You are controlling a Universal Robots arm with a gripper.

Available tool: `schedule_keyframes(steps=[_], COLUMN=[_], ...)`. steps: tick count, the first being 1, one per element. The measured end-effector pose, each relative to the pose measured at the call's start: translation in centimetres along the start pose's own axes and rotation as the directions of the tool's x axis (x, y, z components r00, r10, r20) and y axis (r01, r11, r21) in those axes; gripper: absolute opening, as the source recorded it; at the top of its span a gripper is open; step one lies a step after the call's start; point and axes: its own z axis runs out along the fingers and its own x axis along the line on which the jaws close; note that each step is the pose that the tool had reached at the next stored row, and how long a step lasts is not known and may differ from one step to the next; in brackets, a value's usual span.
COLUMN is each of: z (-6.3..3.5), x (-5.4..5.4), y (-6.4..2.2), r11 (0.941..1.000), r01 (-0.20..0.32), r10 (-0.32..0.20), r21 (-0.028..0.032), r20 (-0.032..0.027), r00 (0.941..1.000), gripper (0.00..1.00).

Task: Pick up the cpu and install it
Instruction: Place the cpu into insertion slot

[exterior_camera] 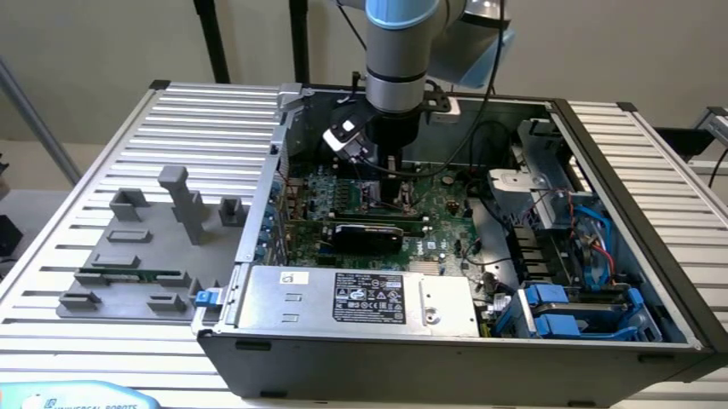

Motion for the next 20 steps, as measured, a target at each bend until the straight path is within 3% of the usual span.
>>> schedule_keyframes(steps=[8,20], z=[0.39,0.69], x=[0.10,0.12], y=[0.02,0.14], r11=[0.9998,0.9998], r01=[-0.019,-0.021], r10=[0.019,0.021], r21=[0.0061,0.0056], r20=[0.0011,0.0005], r00=[0.9998,0.9998], gripper=[0.55,0.55])
